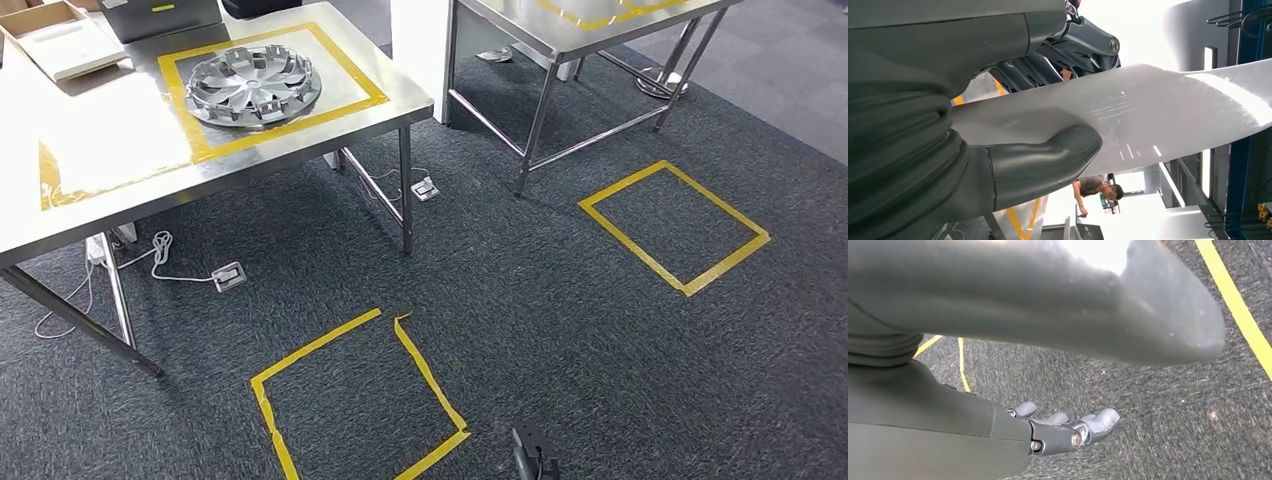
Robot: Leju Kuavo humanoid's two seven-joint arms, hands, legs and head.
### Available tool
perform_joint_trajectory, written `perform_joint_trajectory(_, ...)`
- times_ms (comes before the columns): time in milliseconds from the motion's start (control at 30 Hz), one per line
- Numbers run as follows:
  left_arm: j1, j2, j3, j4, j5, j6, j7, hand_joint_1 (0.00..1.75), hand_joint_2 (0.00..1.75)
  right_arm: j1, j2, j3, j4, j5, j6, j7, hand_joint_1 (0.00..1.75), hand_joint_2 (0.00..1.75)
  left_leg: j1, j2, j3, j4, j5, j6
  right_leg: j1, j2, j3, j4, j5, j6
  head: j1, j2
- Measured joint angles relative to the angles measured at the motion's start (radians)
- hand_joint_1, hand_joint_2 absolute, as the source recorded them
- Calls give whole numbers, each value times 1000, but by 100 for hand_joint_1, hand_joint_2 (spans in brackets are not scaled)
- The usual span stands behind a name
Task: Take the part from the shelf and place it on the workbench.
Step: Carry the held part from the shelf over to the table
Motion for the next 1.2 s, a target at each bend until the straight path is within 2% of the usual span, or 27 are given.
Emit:
perform_joint_trajectory(100, 0, 0, 0, -2, -2, 2, -1, 175, 175, 0, 0, 0, 0, 1, -1, 0, 0, 0, 4, -5, 8, -10, -10, 19, -2, 2, -4, 27, 3, 14, 2, 0)
perform_joint_trajectory(133, -1, 0, 0, -3, -2, 2, -2, 175, 175, 0, 1, 0, 0, 1, -1, 0, 0, 0, 6, -6, 17, -11, -10, 24, -2, 6, -14, 51, -8, 17, 3, 0)
perform_joint_trajectory(200, -2, -2, 0, -5, -4, 2, -5, 175, 175, -1, 1, 0, 0, 2, -2, 0, 0, 0, 8, -9, 28, -11, -11, 27, -4, 15, -65, 147, -56, 19, 4, 0)
perform_joint_trajectory(267, 0, -5, 0, -4, -5, 2, -6, 175, 175, 0, 1, 0, 0, 2, -3, 0, 0, 0, 9, -14, 32, -9, -15, 23, -5, 18, -139, 264, -101, 20, 5, 0)
perform_joint_trajectory(300, 2, -7, 0, -4, -6, 2, -6, 175, 175, 1, 1, 0, 0, 3, -3, 0, 0, 0, 10, -17, 35, -7, -19, 19, -6, 18, -164, 291, -102, 20, 5, 0)
perform_joint_trajectory(333, 3, -8, 0, -4, -8, 2, -6, 175, 175, 1, 1, 0, 0, 3, -3, 0, 0, 0, 11, -20, 39, -5, -25, 15, -7, 18, -171, 281, -85, 19, 5, 0)
perform_joint_trajectory(367, 3, -8, 0, -4, -9, 2, -7, 175, 175, 2, 1, 0, 0, 4, -3, 0, 0, 0, 14, -23, 46, -4, -32, 9, -8, 18, -159, 235, -50, 17, 5, 0)
perform_joint_trajectory(400, 3, -9, 0, -4, -12, 2, -8, 175, 175, 2, 1, 0, 0, 5, -3, 0, 0, 0, 17, -24, 54, -2, -40, 3, -10, 18, -134, 164, -4, 17, 6, 0)
perform_joint_trajectory(433, 3, -10, 1, -4, -13, 2, -9, 175, 175, 1, 1, 0, 0, 6, -3, 0, 0, 0, 19, -25, 61, -1, -48, -5, -10, 20, -109, 99, 22, 18, 5, 0)
perform_joint_trajectory(467, 2, -10, 1, -4, -14, 2, -10, 175, 175, 0, 1, 0, 0, 7, -3, 0, 0, 0, 20, -27, 66, -1, -55, -12, -10, 22, -89, 51, 35, 15, 5, 0)
perform_joint_trajectory(500, 2, -11, 1, -3, -15, 2, -10, 175, 175, -1, 1, 0, 0, 8, -4, 0, 0, 0, 19, -28, 70, -3, -61, -20, -8, 25, -78, 25, 37, 10, 4, 0)
perform_joint_trajectory(567, 2, -12, 2, -3, -16, 2, -11, 175, 175, -1, 2, 0, 0, 10, -4, 1, 0, 0, 19, -30, 77, -2, -63, -35, -5, 25, -67, 21, 24, -11, 4, 0)
perform_joint_trajectory(633, 3, -12, 2, -4, -18, 2, -12, 175, 175, 0, 4, 0, 0, 10, -5, 1, 0, 0, 20, -23, 66, 35, -56, -45, -5, 25, -47, 16, 14, -29, 1, 0)
perform_joint_trajectory(667, 3, -12, 3, -4, -19, 2, -13, 175, 175, 0, 4, 0, 0, 10, -6, 1, 0, 0, 21, -18, 42, 78, -56, -48, -5, 26, -34, 15, 7, -36, 0, 0)
perform_joint_trajectory(700, 4, -13, 3, -4, -20, 2, -14, 175, 175, 0, 4, 0, 0, 10, -7, 2, 0, 0, 21, -14, 5, 136, -62, -51, -4, 26, -22, 13, -2, -42, -2, 0)
perform_joint_trajectory(767, 10, -13, 3, -3, -24, 2, -15, 175, 175, 1, 5, 0, 0, 10, -8, 2, 0, 0, 21, -12, -78, 240, -100, -54, -1, 26, 3, 12, -25, -48, -3, 0)
perform_joint_trajectory(800, 15, -13, 3, -2, -25, 2, -15, 175, 175, 2, 5, 0, 0, 10, -8, 3, 0, 0, 21, -12, -109, 263, -121, -53, 0, 26, 19, 12, -38, -50, -3, 0)
perform_joint_trajectory(833, 19, -14, 3, -2, -26, 2, -14, 175, 175, 3, 5, 0, 0, 10, -8, 3, 0, 0, 20, -12, -127, 258, -129, -50, 2, 26, 36, 12, -52, -51, -3, 0)
perform_joint_trajectory(867, 21, -14, 3, -2, -27, 2, -15, 175, 175, 4, 5, 0, 0, 10, -8, 3, 0, 0, 19, -11, -132, 225, -119, -46, 5, 27, 56, 12, -66, -51, -3, 0)
perform_joint_trajectory(900, 21, -14, 4, -1, -28, 2, -15, 175, 175, 4, 6, 0, 0, 10, -9, 3, 0, 0, 16, -10, -127, 170, -81, -37, 7, 27, 75, 11, -81, -50, -3, 0)
perform_joint_trajectory(967, 22, -14, 4, 0, -28, 2, -15, 175, 175, 4, 10, 0, 2, 10, -9, 3, 0, 0, 4, -5, -115, 53, 41, -19, 9, 27, 106, 11, -110, -45, -6, 0)
perform_joint_trajectory(1000, 23, -14, 5, 1, -29, 2, -14, 175, 175, 3, 11, 0, 3, 10, -10, 4, 0, 0, -3, -3, -109, 17, 85, -12, 10, 27, 116, 10, -122, -40, -8, 0)
perform_joint_trajectory(1033, 24, -14, 5, 1, -29, 2, -14, 175, 175, 2, 13, 0, 4, 10, -11, 4, 0, 0, -8, -2, -106, 1, 107, -9, 11, 27, 122, 9, -130, -36, -10, 0)
perform_joint_trajectory(1167, 25, -13, 6, 0, -29, 1, -13, 175, 175, 0, 12, 0, 4, 10, -11, 6, 0, 0, -11, -4, -97, 0, 102, -9, 11, 26, 126, 4, -137, -32, -11, 0)
perform_joint_trajectory(1200, 23, -13, 8, -3, -30, 1, -14, 175, 175, -2, 13, 0, 4, 10, -12, 6, 0, 0, -7, -6, -80, -5, 91, -2, 11, 26, 98, 57, -120, -24, -10, 0)
